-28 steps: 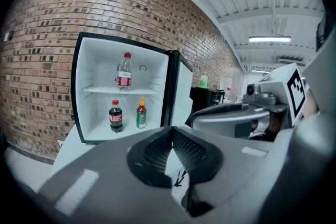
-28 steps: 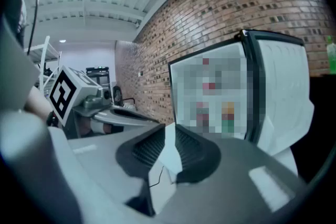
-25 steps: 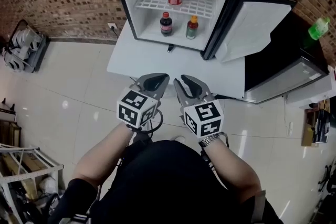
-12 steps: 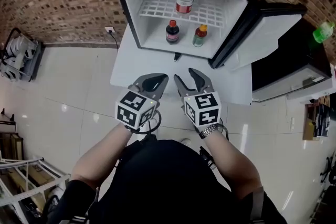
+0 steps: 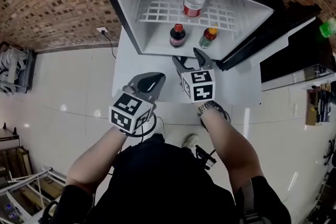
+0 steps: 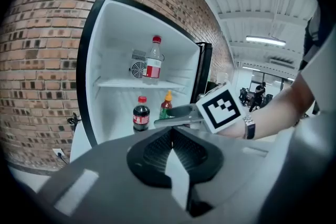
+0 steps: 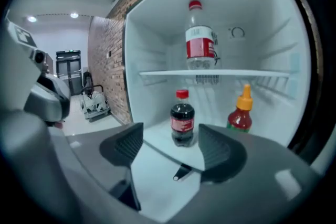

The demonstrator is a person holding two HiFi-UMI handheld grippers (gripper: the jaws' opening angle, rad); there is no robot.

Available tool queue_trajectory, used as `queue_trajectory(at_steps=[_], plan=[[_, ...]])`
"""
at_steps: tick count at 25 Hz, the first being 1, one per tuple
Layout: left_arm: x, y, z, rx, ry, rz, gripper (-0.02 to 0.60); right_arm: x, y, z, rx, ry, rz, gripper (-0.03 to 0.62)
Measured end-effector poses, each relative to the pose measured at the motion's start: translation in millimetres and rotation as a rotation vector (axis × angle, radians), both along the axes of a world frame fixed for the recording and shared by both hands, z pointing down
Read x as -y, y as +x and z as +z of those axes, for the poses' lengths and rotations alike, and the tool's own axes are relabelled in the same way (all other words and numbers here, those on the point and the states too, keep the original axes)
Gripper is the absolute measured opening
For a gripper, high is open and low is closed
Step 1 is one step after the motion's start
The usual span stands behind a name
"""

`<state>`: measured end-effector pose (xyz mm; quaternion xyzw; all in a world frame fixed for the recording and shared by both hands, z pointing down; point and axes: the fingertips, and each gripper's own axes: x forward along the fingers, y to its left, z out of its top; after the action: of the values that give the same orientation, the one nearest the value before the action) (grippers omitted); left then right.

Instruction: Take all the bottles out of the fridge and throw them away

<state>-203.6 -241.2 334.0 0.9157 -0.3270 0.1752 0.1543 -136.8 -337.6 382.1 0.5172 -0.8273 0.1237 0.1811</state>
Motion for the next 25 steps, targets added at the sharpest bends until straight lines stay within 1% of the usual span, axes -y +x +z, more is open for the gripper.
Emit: queue_trajectory(at_steps=[3, 5, 7, 13, 17, 18, 20, 25], plan=[[7, -8, 6, 0.007, -0.01, 0.016, 0.003, 27, -7, 17, -0.037, 0.002, 0.009, 0.334], [11, -13, 9, 0.014, -0.014, 0.024, 0.003, 45, -10, 29, -0.063, -0.004, 0.018, 0.359], [14, -19, 13, 0.021, -0.018, 0.026, 0.003, 62, -11, 41, -0.077, -0.016, 0.033, 0.362], [21, -47, 22, 0.034, -0.037, -0.005, 0.003, 95, -15, 60, -0.099, -0.028, 0.06, 0.362], [25, -59, 26, 0.039, -0.045, -0.024, 0.003, 107, -16, 60, -0.096, -0.023, 0.076, 0.358], [25, -61, 27, 0.039, -0.046, -0.027, 0.003, 109, -17, 59, -0.098, -0.02, 0.079, 0.333], [26, -63, 27, 0.039, -0.048, -0.03, 0.003, 109, -18, 58, -0.102, -0.016, 0.079, 0.314], [23, -61, 26, 0.034, -0.047, -0.026, 0.003, 98, -18, 56, -0.108, -0.022, 0.076, 0.31]])
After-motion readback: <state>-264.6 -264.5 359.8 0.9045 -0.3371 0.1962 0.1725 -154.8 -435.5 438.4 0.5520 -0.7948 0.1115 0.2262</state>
